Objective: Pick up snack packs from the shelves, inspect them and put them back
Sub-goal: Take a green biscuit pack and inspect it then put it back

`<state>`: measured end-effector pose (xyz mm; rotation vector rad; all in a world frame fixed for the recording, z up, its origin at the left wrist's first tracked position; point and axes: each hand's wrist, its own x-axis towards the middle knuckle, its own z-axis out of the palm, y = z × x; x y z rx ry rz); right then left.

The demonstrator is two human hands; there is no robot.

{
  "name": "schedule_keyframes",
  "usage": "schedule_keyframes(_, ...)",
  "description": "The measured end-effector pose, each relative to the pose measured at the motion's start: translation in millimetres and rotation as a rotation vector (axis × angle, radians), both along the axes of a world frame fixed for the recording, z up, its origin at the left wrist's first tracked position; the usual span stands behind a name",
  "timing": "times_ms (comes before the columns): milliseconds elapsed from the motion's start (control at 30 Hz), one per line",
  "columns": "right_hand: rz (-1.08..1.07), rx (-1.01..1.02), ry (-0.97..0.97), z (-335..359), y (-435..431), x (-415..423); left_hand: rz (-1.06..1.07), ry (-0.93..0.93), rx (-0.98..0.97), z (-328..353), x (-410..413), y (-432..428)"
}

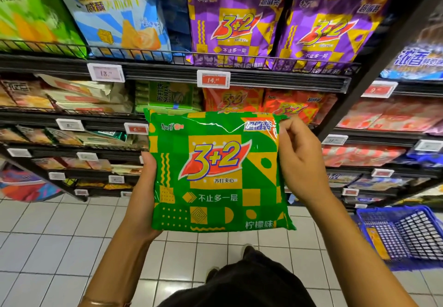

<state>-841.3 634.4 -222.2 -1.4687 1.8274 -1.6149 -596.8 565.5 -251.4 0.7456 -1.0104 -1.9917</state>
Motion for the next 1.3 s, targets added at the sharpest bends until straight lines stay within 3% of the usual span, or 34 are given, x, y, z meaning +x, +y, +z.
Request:
schedule_keyframes(133,-0.125,-0.051,0.119,-5,0,5,0.021,-0.029,0.029,-2,2,3)
schedule_keyframes(267,-0.165,-0.009,-0.255,-9,1,5,0.035,-0.016,0.065,-5,2,5)
schedule_keyframes(467,0.070,0.172,-0.696,-16,4,-4,0.035,0.002,0.065,-8,0,5)
schedule_keyframes(600,0.241,0.381,-0.835,-30,9,0,0.107,-0.115,0.070,0,-10,3)
schedule_keyframes(767,0.112,0.299,-1.115,-45,11,-1,0.148,-0.356,-0.178,11,-21,7)
schedule_keyframes(1000,0.168,0.265,-1.196,-59,15,-9,0.302,-0.456,-0.469,22,-37,15)
schedule_keyframes(1200,0.271,0.243,-1.227,-63,17,-12,0.273,-0.382,-0.405,28,-36,15)
schedule_keyframes(1300,0.274,0.243,-1.221,-66,18,-14,0.273,-0.381,-0.475,29,-37,16)
